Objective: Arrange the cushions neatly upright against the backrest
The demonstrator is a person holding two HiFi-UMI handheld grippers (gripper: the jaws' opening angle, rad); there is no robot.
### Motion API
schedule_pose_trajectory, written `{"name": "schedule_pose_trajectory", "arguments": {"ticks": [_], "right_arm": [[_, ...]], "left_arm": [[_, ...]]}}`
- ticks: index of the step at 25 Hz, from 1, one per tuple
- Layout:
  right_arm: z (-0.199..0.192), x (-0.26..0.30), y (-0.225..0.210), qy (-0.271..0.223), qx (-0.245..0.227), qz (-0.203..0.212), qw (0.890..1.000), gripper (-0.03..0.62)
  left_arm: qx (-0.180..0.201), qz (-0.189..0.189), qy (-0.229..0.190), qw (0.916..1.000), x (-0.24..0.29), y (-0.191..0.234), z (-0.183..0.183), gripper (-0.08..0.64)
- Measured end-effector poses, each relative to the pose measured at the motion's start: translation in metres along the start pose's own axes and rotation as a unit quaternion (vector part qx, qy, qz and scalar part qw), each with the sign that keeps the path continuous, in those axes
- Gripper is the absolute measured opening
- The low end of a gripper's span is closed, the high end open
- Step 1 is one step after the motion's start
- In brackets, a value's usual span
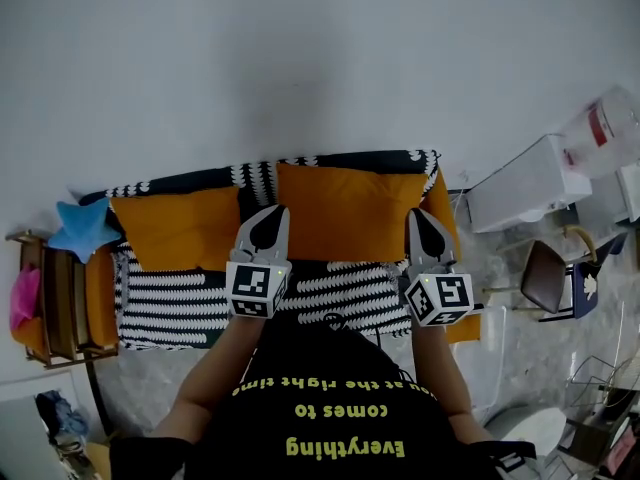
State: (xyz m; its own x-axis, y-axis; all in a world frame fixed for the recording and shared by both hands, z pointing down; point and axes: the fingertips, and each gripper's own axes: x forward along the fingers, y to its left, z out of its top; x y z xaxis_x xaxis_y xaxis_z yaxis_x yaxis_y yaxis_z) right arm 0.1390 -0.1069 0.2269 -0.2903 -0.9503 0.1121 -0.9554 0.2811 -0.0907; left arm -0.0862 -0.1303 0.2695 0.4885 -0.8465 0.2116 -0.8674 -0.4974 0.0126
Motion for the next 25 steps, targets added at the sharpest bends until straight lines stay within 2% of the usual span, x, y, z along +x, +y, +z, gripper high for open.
{"name": "schedule_pose_trajectory", "arguments": {"ticks": [25], "right_arm": [[-0.009,-0.023,0.002,0.004,0.009,-0.01,1.0,0.011]], "left_arm": [[0.0,0.003,0.013,0.9999,-0.011,-0.003,-0.013,0.0]]}}
